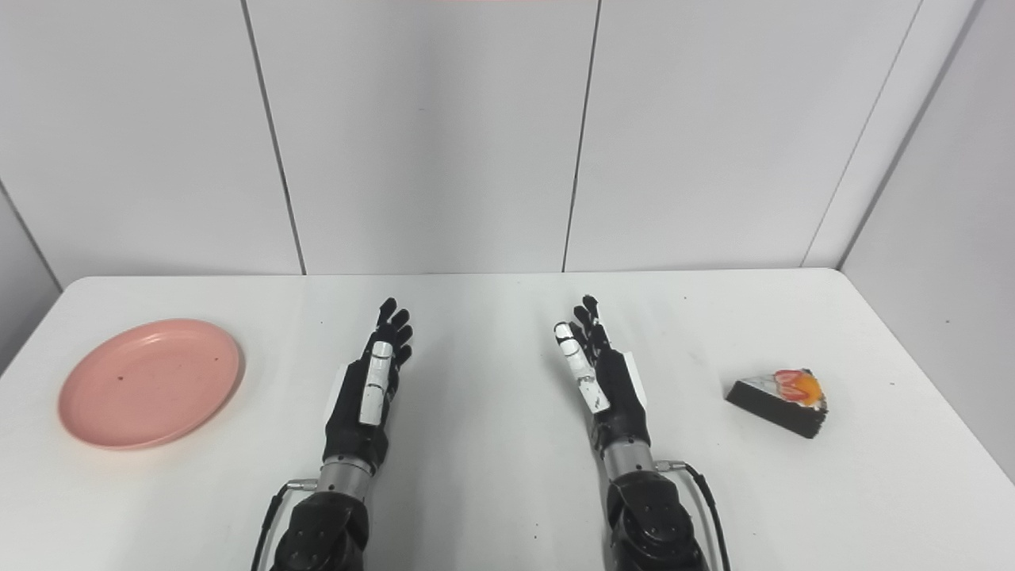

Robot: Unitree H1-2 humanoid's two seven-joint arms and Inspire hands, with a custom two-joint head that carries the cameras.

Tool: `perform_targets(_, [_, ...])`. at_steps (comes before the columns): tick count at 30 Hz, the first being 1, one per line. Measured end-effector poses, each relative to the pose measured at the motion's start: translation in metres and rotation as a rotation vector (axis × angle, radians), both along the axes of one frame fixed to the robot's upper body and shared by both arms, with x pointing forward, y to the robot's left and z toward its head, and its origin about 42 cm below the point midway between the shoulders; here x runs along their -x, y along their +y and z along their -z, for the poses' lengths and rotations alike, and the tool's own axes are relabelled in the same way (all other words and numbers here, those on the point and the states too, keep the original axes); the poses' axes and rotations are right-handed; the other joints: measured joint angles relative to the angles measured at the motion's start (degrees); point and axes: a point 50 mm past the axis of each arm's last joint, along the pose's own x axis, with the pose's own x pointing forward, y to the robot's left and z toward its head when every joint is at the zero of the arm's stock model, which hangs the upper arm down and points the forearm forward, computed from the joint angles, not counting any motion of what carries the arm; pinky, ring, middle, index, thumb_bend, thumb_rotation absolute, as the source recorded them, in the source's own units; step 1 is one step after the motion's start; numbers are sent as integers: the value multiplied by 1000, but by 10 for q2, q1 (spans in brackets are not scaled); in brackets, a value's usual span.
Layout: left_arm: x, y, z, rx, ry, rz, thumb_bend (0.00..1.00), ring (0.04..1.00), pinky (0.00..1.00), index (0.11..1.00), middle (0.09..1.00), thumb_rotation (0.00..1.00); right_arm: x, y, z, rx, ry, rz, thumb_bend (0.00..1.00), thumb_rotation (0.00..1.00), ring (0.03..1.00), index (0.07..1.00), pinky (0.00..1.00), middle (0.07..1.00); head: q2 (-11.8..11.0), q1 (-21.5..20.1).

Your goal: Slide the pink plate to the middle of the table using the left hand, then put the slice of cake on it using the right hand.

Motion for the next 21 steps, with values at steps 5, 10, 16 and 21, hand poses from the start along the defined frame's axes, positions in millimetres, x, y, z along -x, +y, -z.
perform_targets(5, [0, 0, 0, -2, 6, 1, 635, 976, 970, 974, 978, 1000, 0, 0, 0, 2, 0, 0, 627, 826, 941, 1000, 979, 971, 0, 0])
perform_targets(10, [-1, 0, 0, -5, 6, 3, 647, 964, 959, 958, 967, 998, 0, 0, 0, -1, 0, 1, 627, 821, 942, 998, 984, 970, -1, 0])
perform_targets(16, [-1, 0, 0, -5, 6, 3, 629, 973, 972, 974, 977, 1000, 0, 0, 0, -1, 0, 0, 628, 821, 943, 1000, 985, 972, -1, -1])
perform_targets(21, [-1, 0, 0, -5, 6, 3, 631, 974, 967, 970, 977, 1000, 0, 0, 0, 0, 0, 0, 628, 824, 937, 996, 973, 968, 0, 0])
